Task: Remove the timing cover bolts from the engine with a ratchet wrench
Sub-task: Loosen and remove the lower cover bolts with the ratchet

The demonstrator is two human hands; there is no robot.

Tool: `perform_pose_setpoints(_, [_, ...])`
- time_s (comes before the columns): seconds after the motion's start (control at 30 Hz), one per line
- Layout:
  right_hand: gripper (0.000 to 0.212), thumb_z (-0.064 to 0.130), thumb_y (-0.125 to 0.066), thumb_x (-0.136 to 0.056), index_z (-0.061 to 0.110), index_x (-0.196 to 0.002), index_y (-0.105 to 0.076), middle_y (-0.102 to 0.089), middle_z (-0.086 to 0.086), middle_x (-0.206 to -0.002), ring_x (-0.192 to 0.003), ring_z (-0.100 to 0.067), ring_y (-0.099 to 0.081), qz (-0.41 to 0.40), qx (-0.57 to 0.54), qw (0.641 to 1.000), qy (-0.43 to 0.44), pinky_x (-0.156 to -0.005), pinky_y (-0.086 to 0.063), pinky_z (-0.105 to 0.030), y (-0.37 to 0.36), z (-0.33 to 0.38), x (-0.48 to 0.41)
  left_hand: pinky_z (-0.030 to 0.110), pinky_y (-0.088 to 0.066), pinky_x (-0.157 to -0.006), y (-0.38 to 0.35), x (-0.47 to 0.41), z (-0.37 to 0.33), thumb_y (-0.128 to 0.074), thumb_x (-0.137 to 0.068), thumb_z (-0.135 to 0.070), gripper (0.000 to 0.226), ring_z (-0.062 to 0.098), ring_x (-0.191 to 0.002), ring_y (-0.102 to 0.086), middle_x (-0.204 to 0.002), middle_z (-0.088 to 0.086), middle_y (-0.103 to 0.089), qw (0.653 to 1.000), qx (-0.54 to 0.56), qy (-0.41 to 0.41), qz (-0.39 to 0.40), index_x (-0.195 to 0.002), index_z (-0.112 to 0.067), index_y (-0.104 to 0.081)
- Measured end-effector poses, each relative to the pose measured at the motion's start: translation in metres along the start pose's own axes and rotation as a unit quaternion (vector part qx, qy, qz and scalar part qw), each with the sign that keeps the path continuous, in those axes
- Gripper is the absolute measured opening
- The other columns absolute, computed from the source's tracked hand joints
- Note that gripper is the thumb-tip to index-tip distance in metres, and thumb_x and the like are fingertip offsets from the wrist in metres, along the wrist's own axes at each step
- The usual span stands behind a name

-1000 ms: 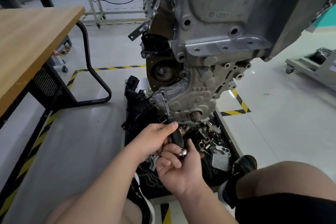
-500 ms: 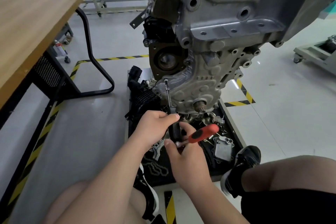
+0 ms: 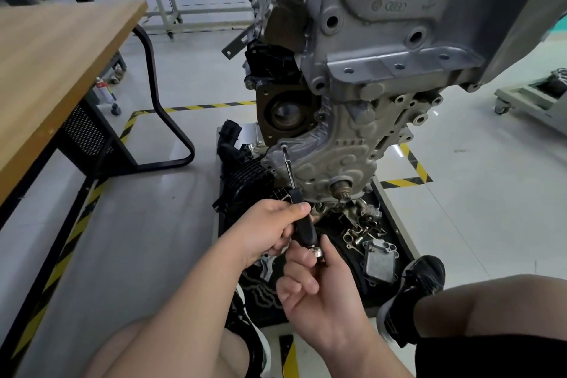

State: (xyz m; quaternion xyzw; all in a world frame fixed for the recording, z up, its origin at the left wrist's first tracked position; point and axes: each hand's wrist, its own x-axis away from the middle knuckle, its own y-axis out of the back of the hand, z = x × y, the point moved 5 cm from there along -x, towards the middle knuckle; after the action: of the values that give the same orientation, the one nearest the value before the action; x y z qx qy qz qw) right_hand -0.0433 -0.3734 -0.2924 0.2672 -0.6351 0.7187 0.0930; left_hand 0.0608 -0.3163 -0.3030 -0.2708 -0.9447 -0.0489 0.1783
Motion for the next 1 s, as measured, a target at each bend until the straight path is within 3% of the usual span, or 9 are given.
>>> perform_pose_setpoints(0.1, [0.030,0.037,-0.042,-0.102,0.014,-0.097,-0.061,-0.048,0.002,-0.054,-0.036,-0.013,-0.035,-0.123,0.304,0.934,0.146,-0.039,-0.035,-0.025,0.010,0.015,0.005,0.018,-0.024,-0.036,0.003,0.002,-0.003,-0.069,-0.080,-0.047,0.028,0.009,-0.035,-0.031,-0.046,-0.007,-0.041,0.999,-0.013,-0.014,-0.042,-0.067,-0.023,-0.071])
perform_pose_setpoints(0.23, [0.028,0.039,-0.046,-0.097,0.042,-0.118,-0.028,-0.059,0.015,-0.071,-0.064,-0.009,-0.061,-0.142,0.702,0.617,0.326,-0.057,-0.041,-0.025,0.000,0.030,0.018,0.020,-0.027,-0.039,0.004,0.001,-0.005,-0.066,-0.059,-0.065,0.044,0.011,-0.038,-0.032,-0.045,-0.006,-0.041,0.992,-0.080,-0.031,-0.092,-0.055,-0.022,-0.062])
perform_pose_setpoints(0.3, [0.038,0.040,-0.045,-0.098,0.043,-0.124,-0.018,-0.057,0.017,-0.079,-0.067,-0.010,-0.060,-0.136,0.752,0.559,0.323,-0.055,-0.038,-0.026,0.000,0.030,0.017,0.022,-0.029,-0.043,0.006,0.001,-0.003,-0.064,-0.060,-0.067,0.056,0.014,-0.043,-0.035,-0.049,-0.001,-0.042,0.986,-0.120,-0.037,-0.114,-0.058,-0.011,-0.058])
perform_pose_setpoints(0.43, [0.024,0.026,-0.044,-0.102,0.032,-0.124,-0.036,-0.058,0.006,-0.079,-0.062,-0.009,-0.052,-0.116,0.548,0.783,0.271,-0.061,-0.042,-0.028,0.008,0.025,0.007,0.019,-0.028,-0.038,0.007,0.004,-0.002,-0.062,-0.062,-0.072,0.057,0.012,-0.037,-0.031,-0.044,-0.004,-0.038,0.984,-0.119,-0.041,-0.124,-0.056,-0.016,-0.052])
perform_pose_setpoints(0.57, [0.032,0.028,-0.043,-0.097,0.001,-0.101,-0.059,-0.045,-0.001,-0.061,-0.037,-0.011,-0.028,-0.012,0.113,0.993,0.028,-0.037,-0.032,-0.025,0.004,0.002,0.005,0.017,-0.024,-0.036,0.006,0.003,0.003,-0.058,-0.079,-0.063,0.069,0.010,-0.033,-0.032,-0.044,-0.005,-0.042,0.997,-0.003,0.013,-0.076,-0.097,0.003,-0.067])
perform_pose_setpoints(0.67, [0.043,0.031,-0.043,-0.091,-0.007,-0.089,-0.064,-0.042,0.000,-0.059,-0.040,-0.006,-0.020,0.083,-0.117,0.987,-0.069,-0.036,-0.033,-0.023,-0.008,-0.001,0.009,0.015,-0.022,-0.036,0.001,0.003,0.000,-0.053,-0.094,-0.047,0.046,0.009,-0.033,-0.031,-0.046,-0.004,-0.043,0.999,0.017,0.023,-0.014,-0.094,-0.006,-0.073])
perform_pose_setpoints(0.83, [0.045,0.032,-0.044,-0.090,-0.007,-0.085,-0.067,-0.041,0.002,-0.056,-0.036,-0.007,-0.021,0.063,-0.068,0.994,-0.057,-0.034,-0.032,-0.023,-0.006,-0.006,0.004,0.017,-0.023,-0.035,0.001,0.005,-0.004,-0.056,-0.095,-0.037,0.036,0.009,-0.033,-0.031,-0.044,-0.006,-0.041,0.999,-0.004,0.005,-0.035,-0.080,-0.012,-0.076])
perform_pose_setpoints(0.93, [0.032,0.031,-0.044,-0.096,0.010,-0.091,-0.067,-0.044,0.000,-0.057,-0.035,-0.012,-0.028,-0.064,0.159,0.983,0.069,-0.037,-0.033,-0.026,0.005,0.000,0.001,0.017,-0.025,-0.035,0.006,0.006,-0.005,-0.062,-0.090,-0.039,0.047,0.010,-0.033,-0.031,-0.044,-0.006,-0.040,0.996,-0.030,-0.006,-0.087,-0.084,0.008,-0.062])
perform_pose_setpoints(1.0, [0.015,0.027,-0.042,-0.102,0.027,-0.116,-0.049,-0.056,0.003,-0.067,-0.047,-0.015,-0.048,-0.134,0.424,0.866,0.228,-0.050,-0.043,-0.032,0.003,0.018,0.010,0.018,-0.028,-0.036,0.005,0.006,-0.007,-0.064,-0.086,-0.044,0.044,0.011,-0.034,-0.032,-0.044,-0.006,-0.040,0.992,-0.064,-0.020,-0.106,-0.069,-0.004,-0.060])
